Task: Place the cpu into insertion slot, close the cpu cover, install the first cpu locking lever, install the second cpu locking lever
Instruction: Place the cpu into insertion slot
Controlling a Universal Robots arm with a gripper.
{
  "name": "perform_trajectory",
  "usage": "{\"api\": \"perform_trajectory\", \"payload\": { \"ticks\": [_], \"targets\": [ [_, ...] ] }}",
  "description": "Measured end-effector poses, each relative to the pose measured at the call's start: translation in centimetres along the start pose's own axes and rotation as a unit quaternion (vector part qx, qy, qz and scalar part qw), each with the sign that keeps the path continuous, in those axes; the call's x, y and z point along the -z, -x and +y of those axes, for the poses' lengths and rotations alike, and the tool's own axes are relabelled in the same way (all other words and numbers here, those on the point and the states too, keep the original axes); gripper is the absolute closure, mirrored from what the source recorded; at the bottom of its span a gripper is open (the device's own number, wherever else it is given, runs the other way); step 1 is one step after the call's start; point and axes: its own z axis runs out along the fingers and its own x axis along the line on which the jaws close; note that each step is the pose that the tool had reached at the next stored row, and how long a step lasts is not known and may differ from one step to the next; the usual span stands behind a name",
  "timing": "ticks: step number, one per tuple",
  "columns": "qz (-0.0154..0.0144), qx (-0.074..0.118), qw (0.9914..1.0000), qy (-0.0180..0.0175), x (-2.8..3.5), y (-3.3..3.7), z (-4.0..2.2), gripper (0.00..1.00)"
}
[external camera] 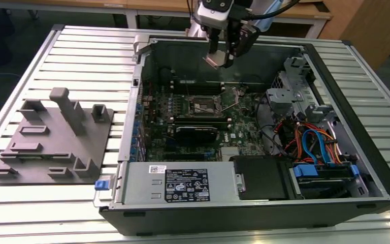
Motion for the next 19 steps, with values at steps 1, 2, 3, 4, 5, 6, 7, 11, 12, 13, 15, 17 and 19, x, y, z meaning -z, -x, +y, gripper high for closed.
{"api": "perform_trajectory", "payload": {
  "ticks": [1,2,3,4,5,6,7,11,12,13,15,17,19],
  "targets": [
    [-0.0001,-0.003,1.00000,-0.0002,0.00,0.00,0.00,0.46],
    [-0.0002,-0.005,0.99999,-0.0003,-0.01,0.00,0.00,0.46],
    [-0.0002,-0.006,0.99998,-0.0004,0.00,0.00,0.00,0.46],
    [-0.0002,-0.006,0.99998,-0.0004,-0.01,0.00,0.00,0.46],
    [-0.0002,-0.006,0.99998,-0.0004,-0.01,0.00,0.00,0.46],
    [-0.0002,-0.006,0.99998,-0.0004,-0.01,0.00,0.00,0.46],
    [-0.0001,-0.007,0.99998,-0.0004,-0.01,0.00,0.00,0.46],
    [-0.0002,-0.007,0.99998,-0.0004,-0.01,0.00,0.00,0.46],
    [-0.0002,-0.007,0.99998,-0.0004,-0.01,0.00,0.00,0.46],
    [-0.0001,-0.007,0.99998,-0.0004,-0.01,0.00,0.00,0.46],
    [-0.0002,-0.007,0.99998,-0.0004,-0.01,0.00,0.00,0.46],
    [-0.0002,-0.007,0.99998,-0.0004,-0.01,0.00,0.00,0.46],
    [-0.0007,-0.018,0.99983,-0.0002,-0.05,0.00,0.01,0.46]
  ]
}}
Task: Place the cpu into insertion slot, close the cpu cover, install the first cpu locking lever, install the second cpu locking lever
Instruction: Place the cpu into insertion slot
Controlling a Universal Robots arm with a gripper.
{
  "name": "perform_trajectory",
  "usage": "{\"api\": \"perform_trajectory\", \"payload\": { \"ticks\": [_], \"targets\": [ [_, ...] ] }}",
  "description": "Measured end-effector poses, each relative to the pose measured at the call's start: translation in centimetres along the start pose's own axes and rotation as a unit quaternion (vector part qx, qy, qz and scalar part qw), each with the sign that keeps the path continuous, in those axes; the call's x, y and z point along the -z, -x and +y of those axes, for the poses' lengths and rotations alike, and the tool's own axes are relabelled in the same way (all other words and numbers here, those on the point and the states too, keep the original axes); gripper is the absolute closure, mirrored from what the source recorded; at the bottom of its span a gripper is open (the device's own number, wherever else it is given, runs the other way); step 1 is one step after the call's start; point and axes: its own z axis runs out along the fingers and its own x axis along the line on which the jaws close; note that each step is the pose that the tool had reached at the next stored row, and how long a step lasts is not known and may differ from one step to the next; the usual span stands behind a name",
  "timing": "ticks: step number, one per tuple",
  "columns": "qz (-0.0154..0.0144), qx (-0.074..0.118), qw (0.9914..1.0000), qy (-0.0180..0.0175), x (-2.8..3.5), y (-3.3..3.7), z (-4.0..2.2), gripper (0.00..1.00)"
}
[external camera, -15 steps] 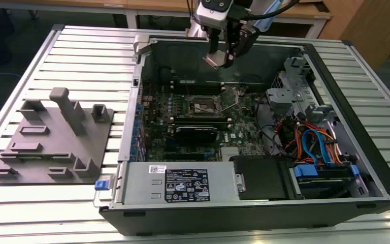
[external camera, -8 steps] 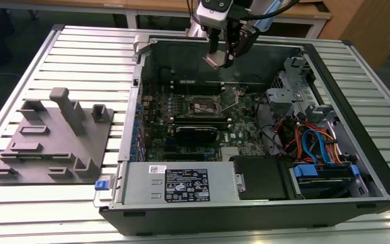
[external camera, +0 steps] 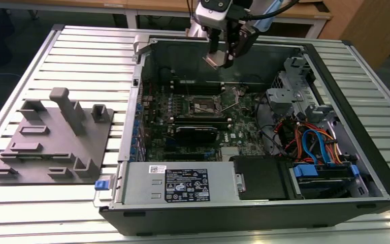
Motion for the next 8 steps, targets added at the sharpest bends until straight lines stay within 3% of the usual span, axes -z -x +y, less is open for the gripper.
{"api": "perform_trajectory", "payload": {
  "ticks": [5,8],
  "targets": [
    [-0.0021,-0.042,0.99912,0.0004,-0.20,0.00,-0.01,0.46],
    [-0.0022,-0.045,0.99900,0.0001,-0.24,-0.01,-0.02,0.46]
  ]
}}
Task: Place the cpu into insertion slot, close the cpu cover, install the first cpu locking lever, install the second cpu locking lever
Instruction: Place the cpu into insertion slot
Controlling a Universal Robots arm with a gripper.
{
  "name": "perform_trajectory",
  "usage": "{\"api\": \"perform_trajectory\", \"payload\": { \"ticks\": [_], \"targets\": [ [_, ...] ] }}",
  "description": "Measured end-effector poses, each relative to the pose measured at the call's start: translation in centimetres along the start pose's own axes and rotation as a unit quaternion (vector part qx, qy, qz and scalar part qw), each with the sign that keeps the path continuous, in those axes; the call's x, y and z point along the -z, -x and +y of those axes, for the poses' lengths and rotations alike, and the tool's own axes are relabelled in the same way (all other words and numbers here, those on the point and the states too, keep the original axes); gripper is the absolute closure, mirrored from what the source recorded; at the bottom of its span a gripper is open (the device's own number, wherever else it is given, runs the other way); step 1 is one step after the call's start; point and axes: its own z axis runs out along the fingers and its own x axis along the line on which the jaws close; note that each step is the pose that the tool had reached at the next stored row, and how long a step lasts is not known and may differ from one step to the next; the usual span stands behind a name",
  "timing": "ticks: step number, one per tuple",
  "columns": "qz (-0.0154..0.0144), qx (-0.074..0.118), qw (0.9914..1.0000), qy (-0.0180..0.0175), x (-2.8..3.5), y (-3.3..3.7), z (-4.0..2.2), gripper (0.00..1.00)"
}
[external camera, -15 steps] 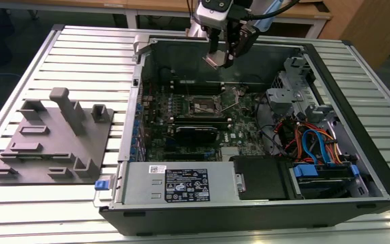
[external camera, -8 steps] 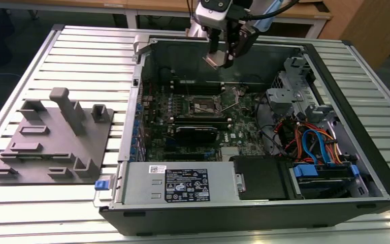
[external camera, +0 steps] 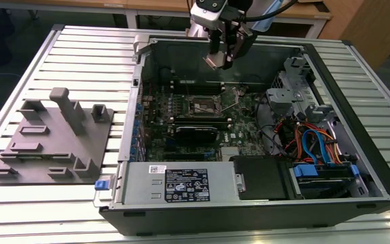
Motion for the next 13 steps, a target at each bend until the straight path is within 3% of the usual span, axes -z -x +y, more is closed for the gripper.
{"api": "perform_trajectory", "payload": {
  "ticks": [13],
  "targets": [
    [0.0000,0.000,1.00000,0.0000,-0.01,0.00,0.00,0.46]
  ]
}}
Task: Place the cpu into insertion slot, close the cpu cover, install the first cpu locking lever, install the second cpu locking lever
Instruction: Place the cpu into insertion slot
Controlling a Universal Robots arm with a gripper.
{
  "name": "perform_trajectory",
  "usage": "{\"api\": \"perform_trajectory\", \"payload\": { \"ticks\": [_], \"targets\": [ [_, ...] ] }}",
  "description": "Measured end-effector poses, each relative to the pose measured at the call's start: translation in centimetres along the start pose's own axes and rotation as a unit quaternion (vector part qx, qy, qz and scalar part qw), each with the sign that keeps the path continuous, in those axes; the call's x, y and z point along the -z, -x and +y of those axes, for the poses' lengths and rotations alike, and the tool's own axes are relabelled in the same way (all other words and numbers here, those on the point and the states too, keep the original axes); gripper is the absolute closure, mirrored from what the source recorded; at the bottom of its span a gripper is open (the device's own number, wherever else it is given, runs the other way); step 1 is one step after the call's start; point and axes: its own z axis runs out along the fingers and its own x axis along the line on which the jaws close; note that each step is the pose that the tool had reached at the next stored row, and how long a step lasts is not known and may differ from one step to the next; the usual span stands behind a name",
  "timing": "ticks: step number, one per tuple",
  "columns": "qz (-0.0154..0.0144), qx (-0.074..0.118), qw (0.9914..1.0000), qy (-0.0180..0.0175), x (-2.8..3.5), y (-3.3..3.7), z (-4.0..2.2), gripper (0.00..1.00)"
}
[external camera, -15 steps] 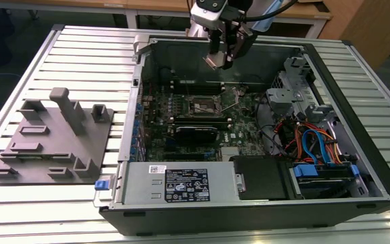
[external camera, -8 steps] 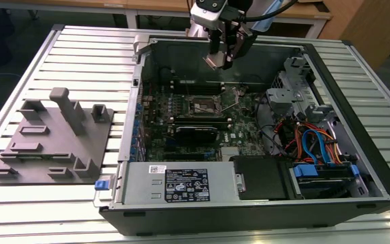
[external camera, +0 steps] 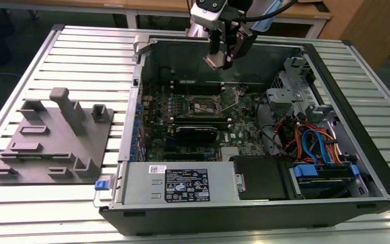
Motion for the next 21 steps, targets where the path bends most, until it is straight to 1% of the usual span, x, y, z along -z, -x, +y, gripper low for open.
{"api": "perform_trajectory", "payload": {
  "ticks": [2,8,11,13,18,19,20,21],
  "targets": [
    [-0.0001,-0.001,1.00000,0.0000,0.00,0.00,0.00,0.46],
    [-0.0011,-0.023,0.99974,0.0003,-0.01,0.00,0.00,0.46],
    [-0.0020,-0.041,0.99915,0.0005,-0.06,-0.01,0.00,0.46],
    [-0.0024,-0.049,0.99879,0.0003,-0.10,-0.01,0.01,0.46],
    [-0.0023,-0.051,0.99871,-0.0002,-0.40,-0.01,-0.01,0.46],
    [-0.0027,-0.052,0.99864,-0.0004,-0.51,-0.02,-0.01,0.46],
    [-0.0033,-0.057,0.99836,-0.0005,-0.63,-0.03,0.00,0.46],
    [-0.0040,-0.065,0.99790,-0.0005,-0.78,-0.03,-0.01,0.46]
  ]
}}
